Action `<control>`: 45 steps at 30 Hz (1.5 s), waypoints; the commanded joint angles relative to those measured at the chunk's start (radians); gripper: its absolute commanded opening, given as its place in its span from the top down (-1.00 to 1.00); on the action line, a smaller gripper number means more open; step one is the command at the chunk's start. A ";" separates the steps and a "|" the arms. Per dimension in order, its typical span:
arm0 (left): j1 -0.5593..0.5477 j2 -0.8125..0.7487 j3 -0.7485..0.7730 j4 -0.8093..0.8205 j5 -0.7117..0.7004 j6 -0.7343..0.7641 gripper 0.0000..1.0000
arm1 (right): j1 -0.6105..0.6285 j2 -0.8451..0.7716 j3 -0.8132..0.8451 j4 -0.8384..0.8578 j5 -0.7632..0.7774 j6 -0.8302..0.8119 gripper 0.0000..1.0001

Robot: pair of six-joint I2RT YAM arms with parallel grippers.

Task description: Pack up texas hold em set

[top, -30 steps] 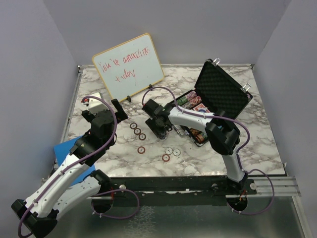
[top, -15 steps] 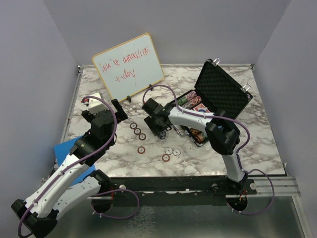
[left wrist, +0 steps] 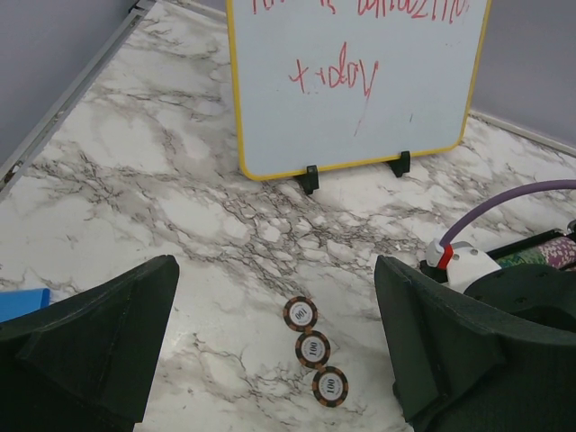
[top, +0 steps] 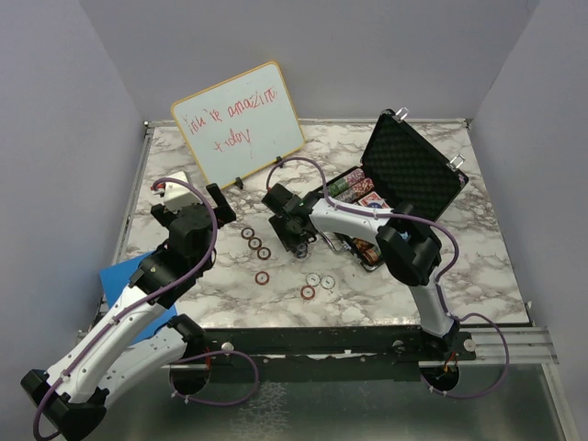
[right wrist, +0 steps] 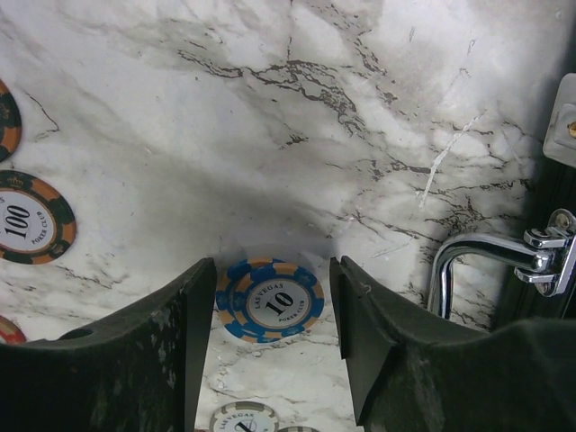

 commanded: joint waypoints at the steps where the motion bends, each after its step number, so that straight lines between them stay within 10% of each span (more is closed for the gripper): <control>1: 0.002 -0.017 0.016 -0.001 -0.050 0.031 -0.98 | 0.002 0.015 -0.017 -0.008 0.023 0.020 -0.12; 15: 0.002 -0.022 0.004 0.000 -0.037 0.023 -0.98 | 0.004 -0.059 -0.081 -0.039 -0.002 0.042 0.22; 24: 0.001 -0.029 -0.001 0.000 -0.033 0.018 -0.98 | 0.003 -0.082 -0.081 -0.023 -0.080 -0.007 -0.21; 34: 0.001 -0.033 -0.007 0.004 -0.029 0.013 -0.98 | 0.004 -0.055 -0.080 -0.082 -0.082 -0.016 -0.22; 45: 0.002 -0.045 -0.010 -0.003 -0.005 -0.011 -0.98 | 0.004 -0.017 -0.094 -0.107 -0.017 0.016 0.15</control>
